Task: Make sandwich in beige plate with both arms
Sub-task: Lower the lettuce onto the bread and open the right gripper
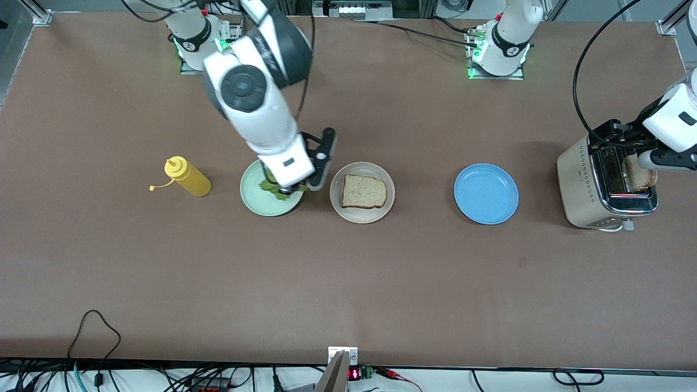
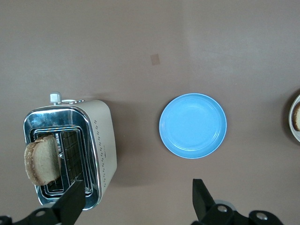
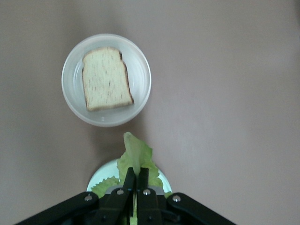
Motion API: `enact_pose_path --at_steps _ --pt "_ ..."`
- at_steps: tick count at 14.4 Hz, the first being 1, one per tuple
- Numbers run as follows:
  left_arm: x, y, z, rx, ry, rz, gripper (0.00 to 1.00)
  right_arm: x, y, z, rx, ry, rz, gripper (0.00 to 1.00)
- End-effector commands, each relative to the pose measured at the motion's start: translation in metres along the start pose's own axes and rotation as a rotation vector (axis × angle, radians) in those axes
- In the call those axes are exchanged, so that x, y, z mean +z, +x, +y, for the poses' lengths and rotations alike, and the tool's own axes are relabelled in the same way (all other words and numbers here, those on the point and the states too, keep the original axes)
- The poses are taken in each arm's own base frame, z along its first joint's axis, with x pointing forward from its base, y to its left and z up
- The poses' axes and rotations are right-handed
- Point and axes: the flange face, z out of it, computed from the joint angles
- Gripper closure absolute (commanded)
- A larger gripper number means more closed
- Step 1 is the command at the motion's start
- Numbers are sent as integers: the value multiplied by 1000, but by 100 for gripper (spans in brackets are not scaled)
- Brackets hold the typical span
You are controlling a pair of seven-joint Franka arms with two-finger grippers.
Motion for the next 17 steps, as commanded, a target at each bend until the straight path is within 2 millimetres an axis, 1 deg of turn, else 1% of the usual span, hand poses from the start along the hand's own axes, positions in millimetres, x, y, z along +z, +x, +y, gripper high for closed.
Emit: enact_pose_path --at_steps 1,3,4,7,8,9,11,13,16,17 --pt "-1 -5 -2 20 -7 -4 0 40 42 -23 27 -40 41 99" --pt "-1 -5 -1 22 -7 -4 0 74 64 -38 14 -75 77 99" --pt "-1 -5 -1 22 -7 -4 0 88 69 -42 7 -86 86 99" --pt "-1 -5 -2 20 -7 -6 0 118 76 -48 10 -102 94 99" --pt "0 -5 -2 20 -7 -7 0 127 80 -55 7 -100 89 99" --pt "0 -5 -2 20 -7 -9 0 141 82 -59 15 -98 82 99" --pt "0 -6 -6 13 -8 -9 0 160 86 -69 28 -97 81 99" --pt "0 -6 -7 13 -6 -9 0 175 90 -76 21 -98 82 99" --pt "0 -6 -8 11 -8 -9 0 188 98 -84 55 -114 110 99" --pt "0 -6 -8 11 -8 -9 0 188 101 -86 55 -120 121 99"
